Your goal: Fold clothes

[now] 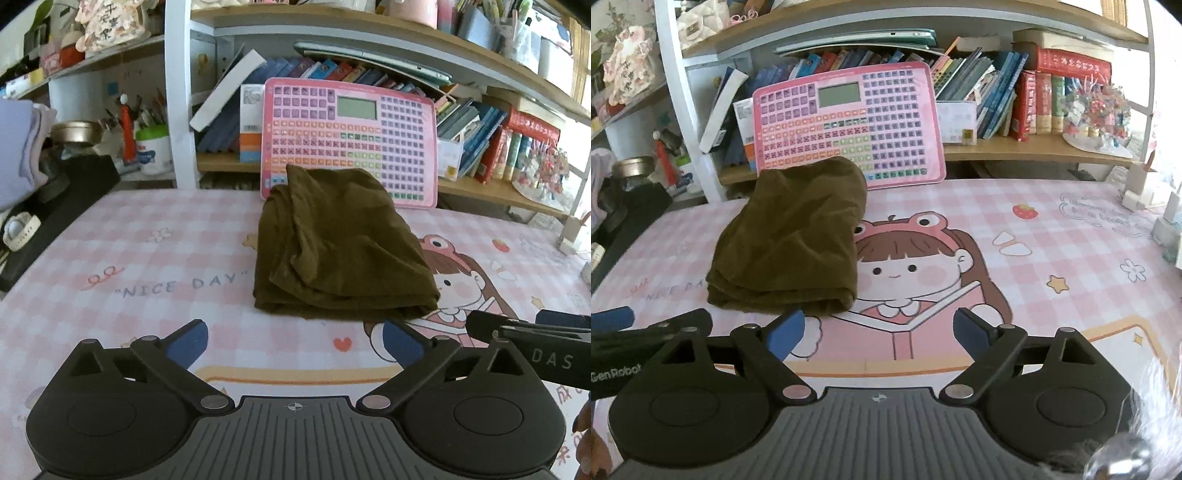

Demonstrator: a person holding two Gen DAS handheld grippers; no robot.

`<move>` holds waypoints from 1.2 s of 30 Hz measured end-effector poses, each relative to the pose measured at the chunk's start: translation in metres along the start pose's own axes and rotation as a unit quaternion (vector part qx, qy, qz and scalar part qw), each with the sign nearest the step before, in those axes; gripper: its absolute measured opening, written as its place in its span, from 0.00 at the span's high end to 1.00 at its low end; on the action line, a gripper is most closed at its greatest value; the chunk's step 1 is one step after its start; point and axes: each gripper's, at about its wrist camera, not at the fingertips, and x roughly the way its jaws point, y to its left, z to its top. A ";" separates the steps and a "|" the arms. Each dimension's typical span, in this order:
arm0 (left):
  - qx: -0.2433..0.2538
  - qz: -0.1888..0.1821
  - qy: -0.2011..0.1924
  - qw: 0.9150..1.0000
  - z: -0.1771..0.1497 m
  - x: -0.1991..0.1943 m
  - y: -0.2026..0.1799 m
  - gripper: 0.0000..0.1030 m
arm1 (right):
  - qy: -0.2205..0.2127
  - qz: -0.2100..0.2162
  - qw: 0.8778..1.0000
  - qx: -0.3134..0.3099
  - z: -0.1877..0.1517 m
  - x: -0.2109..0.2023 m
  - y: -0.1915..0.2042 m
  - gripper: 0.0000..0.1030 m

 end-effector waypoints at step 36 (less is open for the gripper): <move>-0.011 -0.008 0.019 1.000 -0.002 -0.001 -0.001 0.00 | 0.020 0.006 1.000 -0.003 -0.004 0.002 -0.003 0.14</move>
